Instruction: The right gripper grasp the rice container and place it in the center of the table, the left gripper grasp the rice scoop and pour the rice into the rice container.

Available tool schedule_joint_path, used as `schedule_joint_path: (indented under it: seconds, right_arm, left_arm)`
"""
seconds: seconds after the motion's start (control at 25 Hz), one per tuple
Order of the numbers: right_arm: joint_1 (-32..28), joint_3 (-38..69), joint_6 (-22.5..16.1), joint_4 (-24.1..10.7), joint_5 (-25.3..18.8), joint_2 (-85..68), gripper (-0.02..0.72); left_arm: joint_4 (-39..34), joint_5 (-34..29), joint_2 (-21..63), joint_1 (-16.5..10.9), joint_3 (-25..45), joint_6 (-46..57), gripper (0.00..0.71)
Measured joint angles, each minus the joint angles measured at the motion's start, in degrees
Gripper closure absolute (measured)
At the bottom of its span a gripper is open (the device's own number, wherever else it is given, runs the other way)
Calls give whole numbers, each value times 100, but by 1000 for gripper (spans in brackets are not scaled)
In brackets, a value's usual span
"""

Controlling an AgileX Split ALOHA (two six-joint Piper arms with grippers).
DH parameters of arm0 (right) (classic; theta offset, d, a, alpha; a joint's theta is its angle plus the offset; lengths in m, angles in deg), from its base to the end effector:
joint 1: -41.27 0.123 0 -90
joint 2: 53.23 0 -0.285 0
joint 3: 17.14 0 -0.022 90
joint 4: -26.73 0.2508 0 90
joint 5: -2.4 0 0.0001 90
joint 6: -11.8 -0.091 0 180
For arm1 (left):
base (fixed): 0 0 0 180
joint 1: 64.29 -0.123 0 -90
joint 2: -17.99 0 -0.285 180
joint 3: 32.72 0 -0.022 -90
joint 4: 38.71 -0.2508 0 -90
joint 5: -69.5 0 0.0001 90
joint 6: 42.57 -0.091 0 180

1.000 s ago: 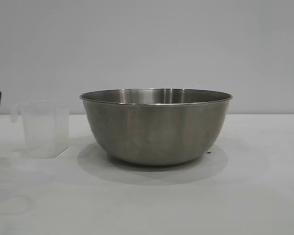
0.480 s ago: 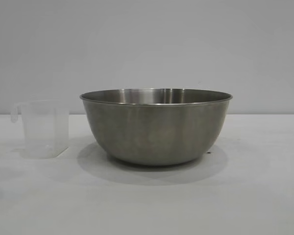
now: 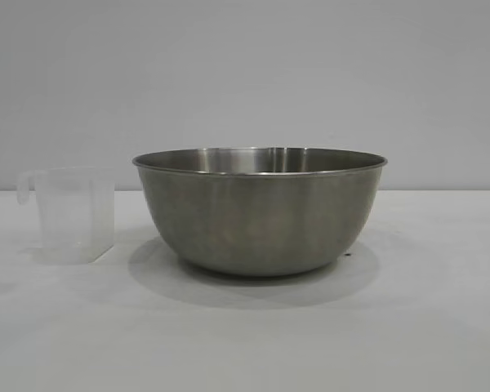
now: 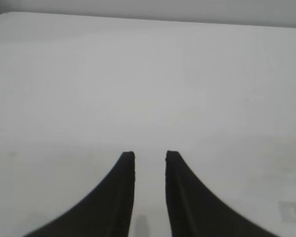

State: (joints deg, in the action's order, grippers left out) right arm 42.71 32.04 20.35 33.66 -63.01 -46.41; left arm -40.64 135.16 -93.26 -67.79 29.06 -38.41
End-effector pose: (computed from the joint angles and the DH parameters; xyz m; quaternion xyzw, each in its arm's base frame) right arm -0.0103 0.0097 0.2683 -0.0807 0.8668 0.0298 0.4912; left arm 0.2421 0.0120 0.1151 -0.0392 0.8048 -0.0117 0.5921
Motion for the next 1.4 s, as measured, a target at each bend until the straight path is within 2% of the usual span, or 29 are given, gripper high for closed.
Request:
schedule_joint_path:
  seconds: [0.12,0.28,0.4,0.6,0.92,1.08,1.12,1.16,1.2,1.24,1.4]
  right_arm:
    - [0,0,0,0,0,0,325]
    - [0,0,0,0,0,0,325]
    - [0,0,0,0,0,0,325]
    - [0,0,0,0,0,0,325]
    - [0,0,0,0,0,0,325]
    - [0,0,0,0,0,0,325]
    - [0,0,0,0,0,0,325]
    - [0,0,0,0,0,0,325]
    - [0,0,0,0,0,0,325]
    - [0,0,0,0,0,0,325]
    - [0,0,0,0,0,0,325]
  left_arm:
    - [-49,-62,282,-3,-61,10,576]
    - [-61,-619,720,-13,-223,42,576]
    - [-161,-1493,1165,-13,-475,137,576]
    - [-560,-3289,1832,-13,-1024,293,576]
    - [-1821,-5774,2480,-13,-2039,1513,576]
    - [-2056,-6704,2667,-13,-2353,1795,576]
    - [-2056,-6850,2708,-13,-2388,1819,518]
    - [-2056,-7017,2769,-13,-2428,1827,515]
    - [-2041,-7154,2824,-13,-2452,1827,473]
    - [-2021,-7281,2885,-13,-2478,1827,463]
    - [-1723,-7865,3012,58,-2650,1722,473]
